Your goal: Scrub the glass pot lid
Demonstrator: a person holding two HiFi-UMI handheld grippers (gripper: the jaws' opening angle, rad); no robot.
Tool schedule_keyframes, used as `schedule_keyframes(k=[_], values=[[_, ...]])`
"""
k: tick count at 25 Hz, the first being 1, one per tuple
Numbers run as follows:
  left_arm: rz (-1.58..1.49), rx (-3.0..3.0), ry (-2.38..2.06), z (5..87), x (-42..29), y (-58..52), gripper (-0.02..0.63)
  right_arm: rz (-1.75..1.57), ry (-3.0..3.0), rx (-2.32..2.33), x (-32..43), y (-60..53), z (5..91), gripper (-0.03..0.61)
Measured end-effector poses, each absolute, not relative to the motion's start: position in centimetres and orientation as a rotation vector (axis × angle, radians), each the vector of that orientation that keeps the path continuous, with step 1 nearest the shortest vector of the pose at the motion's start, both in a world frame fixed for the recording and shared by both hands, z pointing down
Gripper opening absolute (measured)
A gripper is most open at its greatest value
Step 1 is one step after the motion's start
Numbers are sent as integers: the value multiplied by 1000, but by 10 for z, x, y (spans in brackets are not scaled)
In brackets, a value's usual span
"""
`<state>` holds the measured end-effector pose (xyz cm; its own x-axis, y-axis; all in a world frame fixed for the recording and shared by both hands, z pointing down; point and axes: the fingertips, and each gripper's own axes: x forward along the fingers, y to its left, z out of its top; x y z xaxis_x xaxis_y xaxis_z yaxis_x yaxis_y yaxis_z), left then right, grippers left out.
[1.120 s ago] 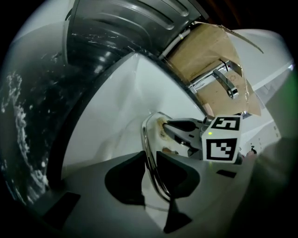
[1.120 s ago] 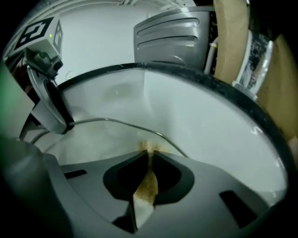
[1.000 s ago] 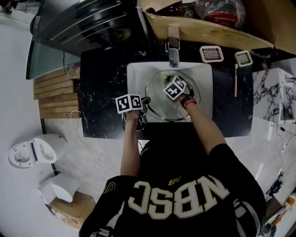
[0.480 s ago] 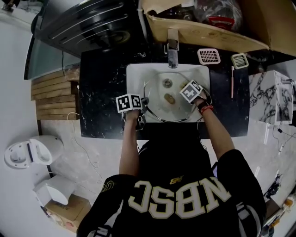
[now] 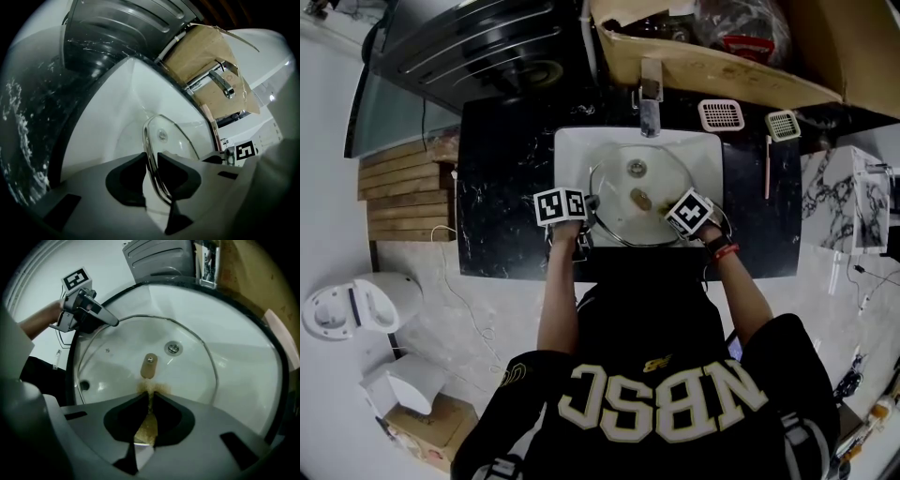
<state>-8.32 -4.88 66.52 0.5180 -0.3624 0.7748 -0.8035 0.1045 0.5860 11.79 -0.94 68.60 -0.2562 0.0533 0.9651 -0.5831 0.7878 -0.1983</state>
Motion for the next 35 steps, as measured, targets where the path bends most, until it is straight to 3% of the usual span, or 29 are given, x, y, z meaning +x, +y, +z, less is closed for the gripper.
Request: schedule_keyframes(k=[11, 22, 35], values=[[477, 1499, -1070, 668, -86, -47, 89, 699, -1938, 181, 28, 22, 667, 44], [527, 1475, -1098, 672, -90, -44, 86, 485, -2105, 220, -45, -35, 681, 46], [475, 1441, -1062, 671, -84, -43, 89, 353, -1994, 533, 9, -124, 724, 44]])
